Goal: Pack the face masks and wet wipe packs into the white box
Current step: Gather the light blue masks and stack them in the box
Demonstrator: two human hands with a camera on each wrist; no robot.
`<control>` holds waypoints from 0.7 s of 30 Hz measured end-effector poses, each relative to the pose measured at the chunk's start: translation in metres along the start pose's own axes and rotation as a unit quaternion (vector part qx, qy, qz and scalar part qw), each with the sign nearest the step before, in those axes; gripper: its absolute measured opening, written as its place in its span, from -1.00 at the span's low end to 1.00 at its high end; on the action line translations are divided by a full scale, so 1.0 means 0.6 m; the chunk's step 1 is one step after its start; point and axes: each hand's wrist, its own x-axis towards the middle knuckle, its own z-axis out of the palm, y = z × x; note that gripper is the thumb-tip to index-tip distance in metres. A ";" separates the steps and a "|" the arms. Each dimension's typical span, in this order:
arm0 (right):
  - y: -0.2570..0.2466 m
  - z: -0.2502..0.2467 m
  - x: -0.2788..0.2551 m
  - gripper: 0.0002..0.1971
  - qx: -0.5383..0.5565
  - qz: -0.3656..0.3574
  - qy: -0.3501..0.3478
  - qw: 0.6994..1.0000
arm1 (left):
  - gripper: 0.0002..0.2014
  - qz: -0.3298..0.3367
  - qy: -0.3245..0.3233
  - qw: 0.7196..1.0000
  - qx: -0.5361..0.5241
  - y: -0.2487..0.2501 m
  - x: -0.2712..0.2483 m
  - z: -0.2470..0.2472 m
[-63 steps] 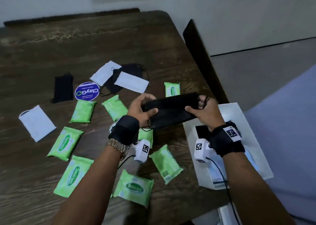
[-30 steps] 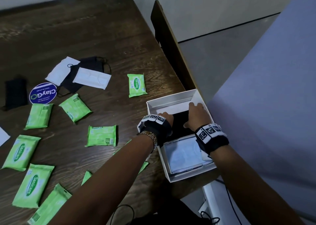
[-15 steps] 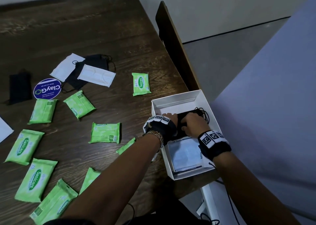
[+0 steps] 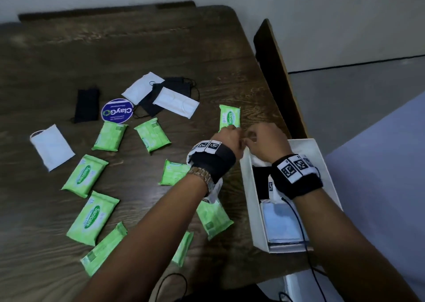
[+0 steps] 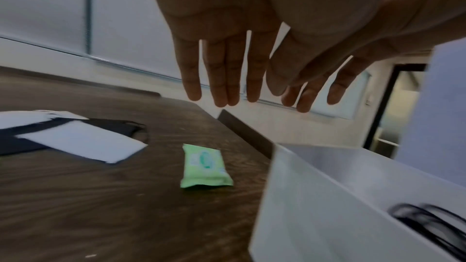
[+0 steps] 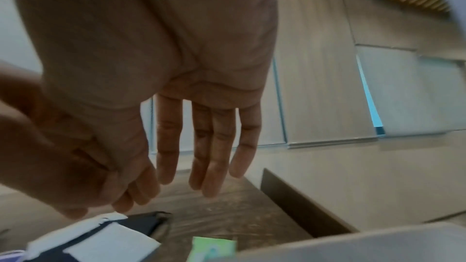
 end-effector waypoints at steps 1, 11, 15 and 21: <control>-0.036 0.001 0.011 -0.76 0.001 -0.017 0.003 1.000 | -0.59 -0.021 0.012 1.000 -0.008 -0.031 -0.010 -0.018; -0.320 0.134 0.118 -0.85 0.025 -0.110 -0.081 0.990 | -0.55 -0.255 -0.008 0.966 -0.032 -0.380 -0.125 -0.061; -0.374 0.214 0.173 -0.80 0.002 -0.114 -0.109 0.987 | -0.37 -0.291 -0.090 0.952 -0.014 -0.478 -0.145 -0.018; -0.386 0.285 0.280 -0.72 -0.024 -0.092 -0.081 0.992 | 0.23 -0.260 -0.185 0.948 0.005 -0.530 -0.157 0.048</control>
